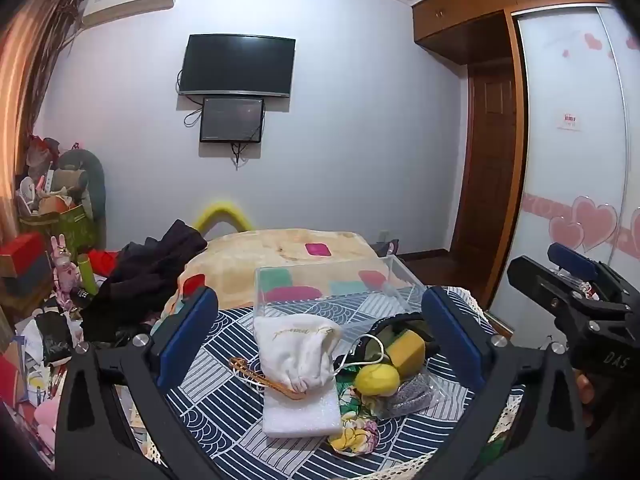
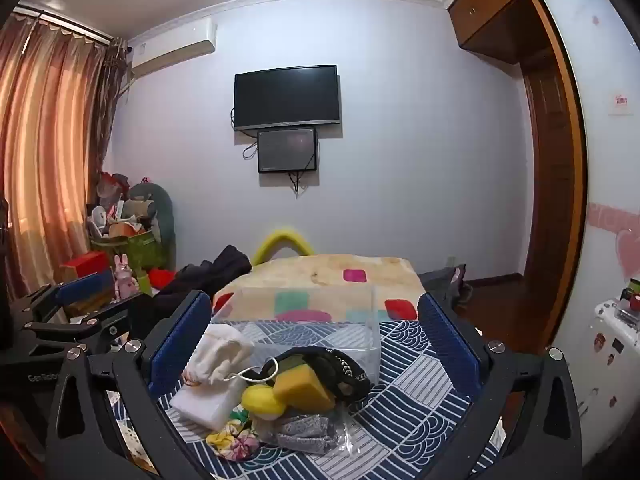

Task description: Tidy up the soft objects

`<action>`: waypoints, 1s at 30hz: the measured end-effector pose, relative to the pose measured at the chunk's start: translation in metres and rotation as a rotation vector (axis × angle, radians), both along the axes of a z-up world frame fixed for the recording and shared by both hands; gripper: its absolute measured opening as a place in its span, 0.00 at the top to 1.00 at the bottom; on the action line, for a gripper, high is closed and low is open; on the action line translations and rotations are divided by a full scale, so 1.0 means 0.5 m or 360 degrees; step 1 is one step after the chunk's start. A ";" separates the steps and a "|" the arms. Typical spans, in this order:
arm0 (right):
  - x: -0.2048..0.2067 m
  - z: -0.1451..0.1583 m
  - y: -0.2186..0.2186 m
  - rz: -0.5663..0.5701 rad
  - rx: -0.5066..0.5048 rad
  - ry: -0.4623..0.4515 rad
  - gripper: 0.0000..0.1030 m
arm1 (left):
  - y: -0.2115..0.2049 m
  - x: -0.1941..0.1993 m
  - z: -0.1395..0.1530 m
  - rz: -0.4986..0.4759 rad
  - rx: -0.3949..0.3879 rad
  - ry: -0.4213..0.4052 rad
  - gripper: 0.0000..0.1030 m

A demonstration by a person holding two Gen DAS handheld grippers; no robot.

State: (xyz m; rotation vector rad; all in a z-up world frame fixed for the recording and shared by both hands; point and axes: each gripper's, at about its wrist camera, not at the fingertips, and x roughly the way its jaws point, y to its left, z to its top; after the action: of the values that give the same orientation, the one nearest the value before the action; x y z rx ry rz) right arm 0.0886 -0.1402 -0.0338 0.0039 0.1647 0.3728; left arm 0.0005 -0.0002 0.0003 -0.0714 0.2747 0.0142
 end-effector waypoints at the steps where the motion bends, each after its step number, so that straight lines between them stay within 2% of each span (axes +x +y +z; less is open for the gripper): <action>1: 0.000 -0.001 0.000 0.0000 0.0004 0.0002 0.00 | -0.001 0.001 0.000 -0.0002 -0.0002 0.0001 0.00; 11: 0.000 -0.005 0.001 0.0009 0.0000 0.0011 0.00 | -0.008 0.004 -0.005 -0.0002 -0.0034 -0.0032 0.00; 30: -0.004 -0.003 -0.001 0.0013 0.0005 0.0000 0.00 | 0.002 -0.009 0.008 -0.0026 -0.0020 -0.0048 0.00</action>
State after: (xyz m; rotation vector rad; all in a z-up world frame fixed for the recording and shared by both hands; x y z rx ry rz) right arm 0.0865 -0.1405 -0.0353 0.0061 0.1639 0.3810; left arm -0.0040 0.0011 0.0041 -0.0820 0.2450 -0.0050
